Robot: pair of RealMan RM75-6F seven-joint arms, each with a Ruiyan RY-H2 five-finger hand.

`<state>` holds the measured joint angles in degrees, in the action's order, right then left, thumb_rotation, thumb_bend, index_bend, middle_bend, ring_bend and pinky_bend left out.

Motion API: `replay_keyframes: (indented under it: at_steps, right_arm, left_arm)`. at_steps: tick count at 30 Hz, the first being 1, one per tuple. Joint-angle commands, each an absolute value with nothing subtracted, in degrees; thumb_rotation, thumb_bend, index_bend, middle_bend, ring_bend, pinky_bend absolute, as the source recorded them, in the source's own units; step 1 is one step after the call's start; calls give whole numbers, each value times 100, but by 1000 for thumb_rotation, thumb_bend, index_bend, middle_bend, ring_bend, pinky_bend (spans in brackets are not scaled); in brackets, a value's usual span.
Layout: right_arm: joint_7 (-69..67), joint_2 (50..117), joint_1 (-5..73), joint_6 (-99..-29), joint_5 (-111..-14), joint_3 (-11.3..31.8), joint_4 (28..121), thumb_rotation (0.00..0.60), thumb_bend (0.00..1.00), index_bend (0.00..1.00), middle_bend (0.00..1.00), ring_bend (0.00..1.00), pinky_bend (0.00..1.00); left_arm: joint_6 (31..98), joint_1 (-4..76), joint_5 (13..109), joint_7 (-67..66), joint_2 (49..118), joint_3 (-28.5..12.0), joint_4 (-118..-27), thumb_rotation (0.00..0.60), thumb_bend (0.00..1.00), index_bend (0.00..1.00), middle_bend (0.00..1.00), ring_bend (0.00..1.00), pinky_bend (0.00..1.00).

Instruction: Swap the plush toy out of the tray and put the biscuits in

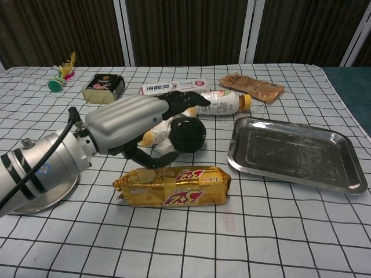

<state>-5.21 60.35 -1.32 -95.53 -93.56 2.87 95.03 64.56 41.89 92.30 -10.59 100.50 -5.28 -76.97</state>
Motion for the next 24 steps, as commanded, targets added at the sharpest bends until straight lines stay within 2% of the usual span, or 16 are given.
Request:
replay_keyframes:
  at_steps: [1, 13, 24]
  right_arm:
    - [-508, 6033, -125, -9523, -9364, 272, 9499, 600, 192, 14, 0, 0, 0]
    - [-620, 5981, -116, -9500, -9431, 226, 9509, 600, 192, 12, 0, 0, 0]
    - [-802, 5889, -112, -9470, -9530, 148, 9525, 600, 191, 12, 0, 0, 0]
  left_arm:
    - [6260, 4308, 8951, -1371, 10203, -769, -7481, 600, 433, 0, 15, 33, 211]
    - [5267, 4951, 8341, -1804, 10441, -1105, -6945, 600, 435, 0, 0, 0, 195]
    - [4621, 5357, 7819, -2044, 10890, -1176, -6030, 600, 434, 0, 0, 0, 168]
